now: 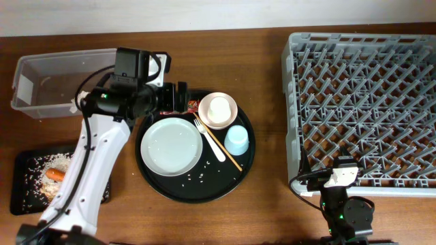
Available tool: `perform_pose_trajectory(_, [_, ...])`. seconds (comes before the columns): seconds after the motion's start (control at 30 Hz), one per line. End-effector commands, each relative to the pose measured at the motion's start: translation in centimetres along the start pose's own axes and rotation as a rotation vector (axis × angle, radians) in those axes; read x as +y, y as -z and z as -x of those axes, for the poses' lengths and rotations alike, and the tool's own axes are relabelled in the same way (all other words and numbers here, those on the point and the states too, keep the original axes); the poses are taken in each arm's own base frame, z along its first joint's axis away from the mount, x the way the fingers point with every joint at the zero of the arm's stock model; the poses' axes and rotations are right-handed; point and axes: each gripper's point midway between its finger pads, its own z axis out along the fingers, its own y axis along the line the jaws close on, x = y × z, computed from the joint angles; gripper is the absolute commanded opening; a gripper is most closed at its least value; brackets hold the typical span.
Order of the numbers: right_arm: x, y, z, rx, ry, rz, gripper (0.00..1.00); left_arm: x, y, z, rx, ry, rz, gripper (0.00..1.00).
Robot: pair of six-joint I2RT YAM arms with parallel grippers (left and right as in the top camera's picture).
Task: Sort waste into correct bins and load items into the dishwasher rack
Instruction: 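Reach to the red strawberry wrapper and grasp it with the left gripper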
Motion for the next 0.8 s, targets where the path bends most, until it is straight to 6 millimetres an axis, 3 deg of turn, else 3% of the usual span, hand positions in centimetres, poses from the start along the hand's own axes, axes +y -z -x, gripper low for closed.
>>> perform_pose_trajectory(0.0, [-0.1,0.0,-0.3,0.005,0.006,-0.006,0.99,0.9,-3.4,-1.0,0.065,0.075,0.018,0.93])
perform_pose_trajectory(0.23, [-0.1,0.0,-0.3,0.006,0.006,-0.006,0.99,0.3,-8.4,-3.0,0.179,0.312,-0.059,0.93])
perform_pose_trajectory(0.27, [-0.2,0.0,-0.3,0.005,0.006,-0.006,0.99,0.4,-9.0,-2.9,0.178,0.374,-0.053,0.97])
perform_pose_trajectory(0.43, [-0.1,0.0,-0.3,0.005,0.006,-0.006,0.99,0.7,-11.0,-2.2,0.158,0.655,-0.042,0.99])
perform_pose_trajectory(0.53, [-0.1,0.0,-0.3,0.006,0.006,-0.006,0.99,0.5,-12.2,-2.9,0.197,0.829,-0.045,0.99])
perform_pose_trajectory(0.77, [-0.2,0.0,-0.3,0.005,0.006,-0.006,0.99,0.7,-14.6,-4.9,0.284,1.035,-0.017,0.99])
